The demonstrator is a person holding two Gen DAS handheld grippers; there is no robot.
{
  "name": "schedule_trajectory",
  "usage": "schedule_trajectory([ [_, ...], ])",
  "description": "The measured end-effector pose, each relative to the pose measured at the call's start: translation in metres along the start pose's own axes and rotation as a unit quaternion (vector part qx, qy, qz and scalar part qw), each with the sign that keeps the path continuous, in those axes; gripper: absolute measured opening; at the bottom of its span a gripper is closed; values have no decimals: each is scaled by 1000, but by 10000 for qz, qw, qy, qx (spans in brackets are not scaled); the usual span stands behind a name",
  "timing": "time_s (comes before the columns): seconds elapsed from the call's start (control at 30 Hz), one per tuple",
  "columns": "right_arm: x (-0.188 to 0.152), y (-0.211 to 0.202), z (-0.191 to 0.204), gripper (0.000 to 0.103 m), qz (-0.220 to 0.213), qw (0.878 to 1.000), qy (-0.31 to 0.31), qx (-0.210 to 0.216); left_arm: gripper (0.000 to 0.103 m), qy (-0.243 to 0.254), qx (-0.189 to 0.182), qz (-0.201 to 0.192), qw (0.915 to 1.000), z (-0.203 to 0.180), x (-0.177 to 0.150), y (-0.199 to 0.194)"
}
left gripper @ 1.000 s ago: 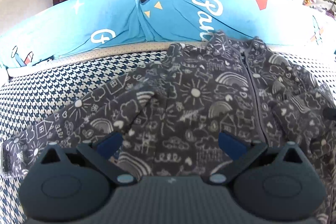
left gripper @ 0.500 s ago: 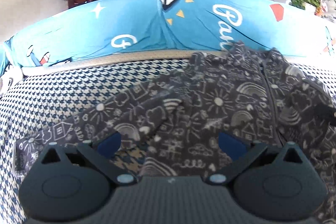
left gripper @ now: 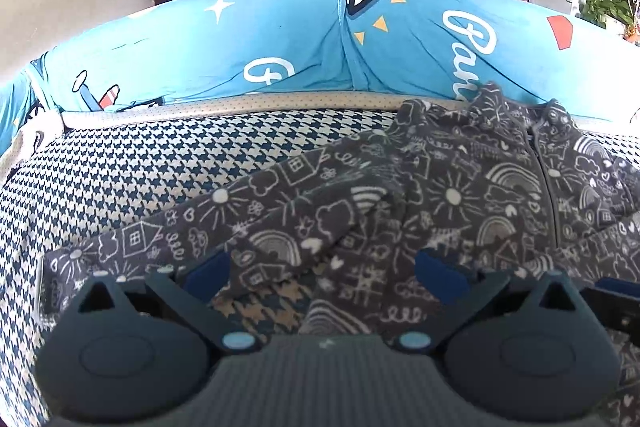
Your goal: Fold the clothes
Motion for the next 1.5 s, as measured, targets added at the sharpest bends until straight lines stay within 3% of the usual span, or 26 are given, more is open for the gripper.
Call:
schedule_trajectory([
  [0.2,-7,8,1,56,7,9987,-250,-446,103,-37,30,18,10000,3,0,2],
  [0.43,-20,24,15,65,77,9944,-728,-757,103,-181,78,54,9998,13,-1,3],
  [0.6,-28,36,20,65,63,9881,-1067,-1103,103,-183,130,78,9997,18,-4,4],
  [0.77,-30,42,14,35,15,9862,-1019,-1308,103,-183,216,77,9996,26,-7,3],
  [0.83,-25,40,10,14,24,9895,-759,-1227,103,-215,238,82,9995,31,-8,3],
  [0.87,-22,38,8,12,28,9910,-625,-1186,103,-233,249,85,9994,33,-9,2],
  [1.03,-1,27,2,10,-245,9950,197,-948,103,-288,281,108,9991,40,-12,2],
  [1.27,34,17,7,10,-711,9926,856,-486,103,-297,324,108,9990,45,-14,2],
  [1.5,67,10,34,10,-1232,9891,780,197,103,-356,362,98,9987,50,-14,1],
])
Point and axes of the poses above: each gripper's, at about its wrist camera, not at the fingertips, and y roughly the way its jaws point, z to its left, x to its top, the point moved 7 cm from there along y, roughly the way its jaws point, and after that the axes turned 13 degrees about y, right-handed, at the moved point
